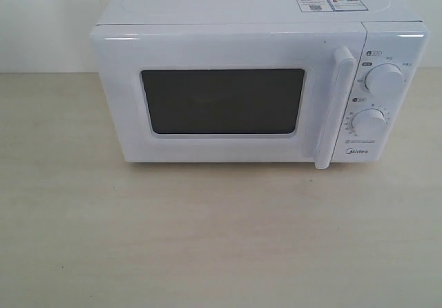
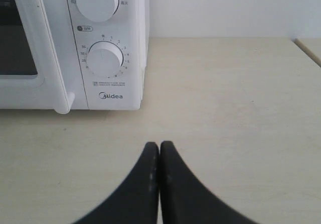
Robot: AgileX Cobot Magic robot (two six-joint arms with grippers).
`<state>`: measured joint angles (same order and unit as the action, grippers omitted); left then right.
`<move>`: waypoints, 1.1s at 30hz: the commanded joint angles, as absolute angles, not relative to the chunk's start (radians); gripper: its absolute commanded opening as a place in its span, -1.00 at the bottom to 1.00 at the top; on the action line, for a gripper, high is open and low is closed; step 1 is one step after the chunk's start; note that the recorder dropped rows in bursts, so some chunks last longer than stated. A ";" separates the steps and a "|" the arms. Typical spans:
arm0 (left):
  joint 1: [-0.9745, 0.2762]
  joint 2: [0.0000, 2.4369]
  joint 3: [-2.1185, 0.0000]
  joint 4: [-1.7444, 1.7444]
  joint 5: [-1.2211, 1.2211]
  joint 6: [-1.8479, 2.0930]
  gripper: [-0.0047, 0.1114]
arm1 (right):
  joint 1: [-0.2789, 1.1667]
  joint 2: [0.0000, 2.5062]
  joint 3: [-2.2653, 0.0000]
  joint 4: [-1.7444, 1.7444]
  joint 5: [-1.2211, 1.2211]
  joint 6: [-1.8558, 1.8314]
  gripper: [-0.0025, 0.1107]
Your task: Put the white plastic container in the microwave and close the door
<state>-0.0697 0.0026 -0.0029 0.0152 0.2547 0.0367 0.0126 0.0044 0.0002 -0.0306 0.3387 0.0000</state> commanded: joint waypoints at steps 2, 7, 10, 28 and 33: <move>-0.068 0.000 0.000 0.007 0.291 0.042 -0.84 | 0.010 0.000 0.000 -0.034 0.331 0.000 -0.96; -0.068 0.000 0.000 -0.018 0.291 0.042 -0.84 | 0.010 0.000 0.000 -0.034 0.331 0.000 -0.96; -0.068 0.000 0.000 -0.017 0.291 0.046 -0.84 | 0.010 0.000 0.000 -0.034 0.331 0.000 -0.96; -0.068 0.000 0.000 -0.018 0.291 0.046 -0.84 | 0.010 0.000 0.000 -0.034 0.331 0.000 -0.96; -0.068 0.000 0.000 -0.018 0.291 0.046 -0.84 | 0.010 0.000 0.000 -0.034 0.331 0.000 -0.96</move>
<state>-0.0697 0.0026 -0.0029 -0.0066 0.2875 0.0411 0.0126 0.0044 0.0002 -0.0306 0.3387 0.0000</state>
